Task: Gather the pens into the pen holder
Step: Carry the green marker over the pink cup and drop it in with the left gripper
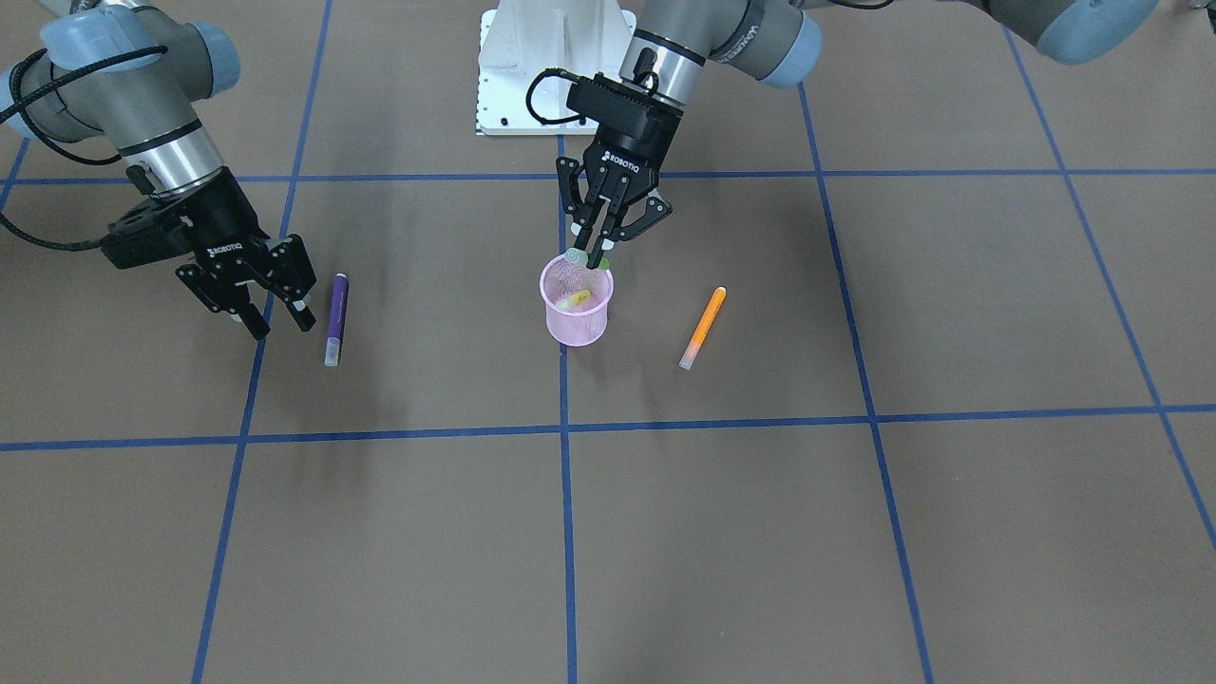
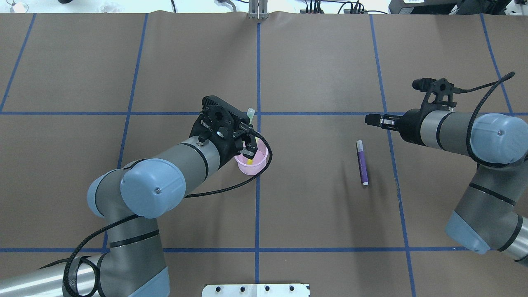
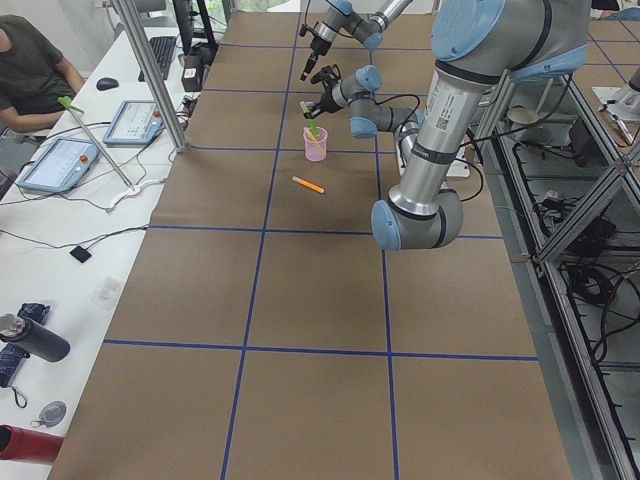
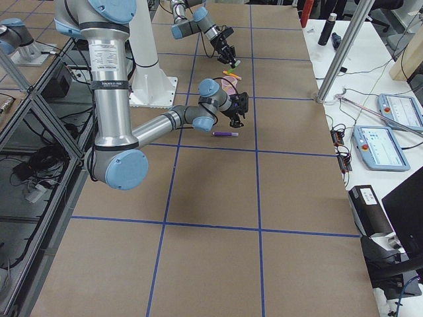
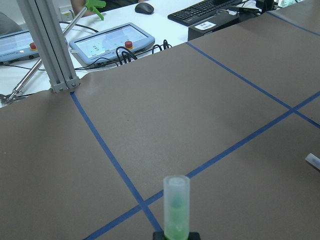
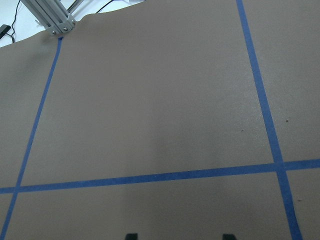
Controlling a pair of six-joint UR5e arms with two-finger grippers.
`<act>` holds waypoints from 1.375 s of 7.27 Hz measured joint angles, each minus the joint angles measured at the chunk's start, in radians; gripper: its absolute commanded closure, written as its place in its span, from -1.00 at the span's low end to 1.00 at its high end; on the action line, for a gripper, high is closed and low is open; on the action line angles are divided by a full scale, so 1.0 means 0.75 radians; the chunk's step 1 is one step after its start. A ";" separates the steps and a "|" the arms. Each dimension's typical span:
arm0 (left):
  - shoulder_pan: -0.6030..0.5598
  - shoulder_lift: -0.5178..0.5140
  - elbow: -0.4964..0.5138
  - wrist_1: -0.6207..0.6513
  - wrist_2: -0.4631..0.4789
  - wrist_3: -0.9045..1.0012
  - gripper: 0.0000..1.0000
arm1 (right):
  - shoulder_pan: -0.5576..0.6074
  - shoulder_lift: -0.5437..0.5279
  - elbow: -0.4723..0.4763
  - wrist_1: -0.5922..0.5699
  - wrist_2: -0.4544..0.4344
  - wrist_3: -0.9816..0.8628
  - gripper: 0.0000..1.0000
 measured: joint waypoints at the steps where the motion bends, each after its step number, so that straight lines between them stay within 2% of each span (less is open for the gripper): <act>1: 0.009 -0.013 0.025 -0.012 0.010 -0.001 1.00 | 0.000 0.000 -0.003 0.001 0.000 -0.001 -0.30; 2: 0.013 -0.031 0.060 -0.030 0.020 -0.003 1.00 | 0.000 0.000 -0.005 0.001 0.000 0.000 -0.30; 3: 0.016 -0.045 0.095 -0.059 0.028 -0.003 0.85 | 0.000 -0.001 -0.008 0.002 0.000 0.000 -0.31; 4: 0.020 -0.049 0.112 -0.077 0.033 -0.004 -0.03 | -0.001 -0.001 -0.012 0.002 0.000 0.001 -0.31; 5: 0.023 -0.050 0.119 -0.084 0.037 -0.011 -0.82 | -0.002 0.000 -0.023 -0.001 -0.004 0.001 -0.32; 6: 0.023 -0.049 0.120 -0.088 0.038 -0.044 -1.00 | -0.003 0.005 -0.043 -0.005 -0.009 0.002 -0.36; 9: -0.002 -0.030 0.075 -0.093 0.028 -0.225 -0.98 | -0.009 0.028 -0.076 -0.109 0.012 0.009 -0.23; 10: -0.026 0.001 0.050 -0.093 0.016 -0.241 -0.98 | -0.009 0.043 -0.085 -0.153 0.083 0.001 -0.20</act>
